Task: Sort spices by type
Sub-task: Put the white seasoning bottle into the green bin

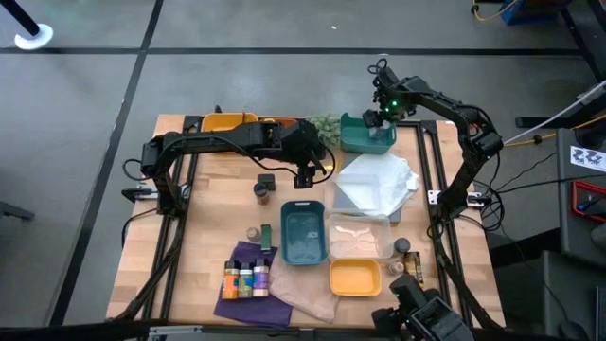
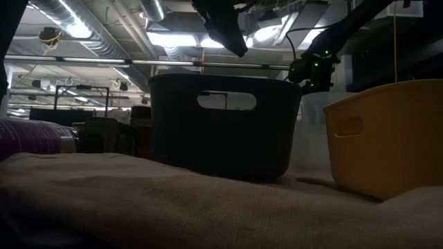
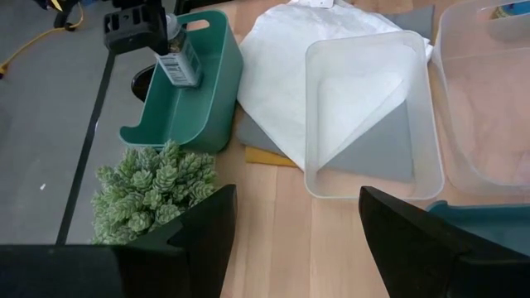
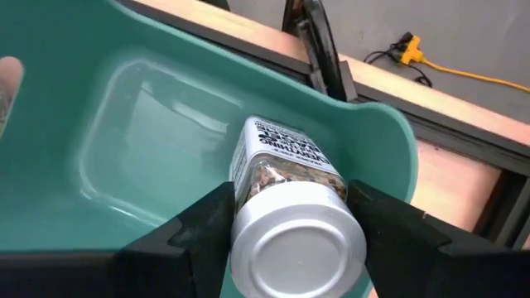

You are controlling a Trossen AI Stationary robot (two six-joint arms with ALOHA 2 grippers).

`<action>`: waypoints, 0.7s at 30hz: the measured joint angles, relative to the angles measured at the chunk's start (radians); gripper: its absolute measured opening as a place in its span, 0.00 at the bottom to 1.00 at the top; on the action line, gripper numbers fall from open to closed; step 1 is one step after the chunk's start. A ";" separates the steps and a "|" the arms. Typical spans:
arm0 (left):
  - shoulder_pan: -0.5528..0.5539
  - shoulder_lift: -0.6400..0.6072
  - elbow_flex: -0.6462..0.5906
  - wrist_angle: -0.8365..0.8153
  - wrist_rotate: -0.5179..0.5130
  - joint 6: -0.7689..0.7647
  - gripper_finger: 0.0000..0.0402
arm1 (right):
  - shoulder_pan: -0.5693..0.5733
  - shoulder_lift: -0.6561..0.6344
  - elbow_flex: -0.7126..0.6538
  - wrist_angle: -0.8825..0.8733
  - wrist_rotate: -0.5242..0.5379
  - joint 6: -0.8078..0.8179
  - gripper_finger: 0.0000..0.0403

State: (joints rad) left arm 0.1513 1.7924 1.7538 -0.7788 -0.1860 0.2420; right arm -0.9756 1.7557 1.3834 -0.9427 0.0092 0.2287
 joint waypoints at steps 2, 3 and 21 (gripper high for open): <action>0.000 0.000 0.000 0.000 0.000 0.000 0.59 | 0.000 0.000 0.000 -0.004 -0.001 0.000 0.56; 0.000 0.000 0.000 0.000 0.000 0.000 0.59 | 0.000 0.000 0.000 -0.003 -0.002 0.000 0.56; 0.000 0.000 0.000 0.000 0.000 0.004 0.59 | 0.000 0.000 0.000 -0.063 -0.041 -0.002 0.56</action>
State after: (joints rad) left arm 0.1509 1.7924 1.7538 -0.7788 -0.1860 0.2456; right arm -0.9756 1.7554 1.3830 -1.0061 -0.0320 0.2264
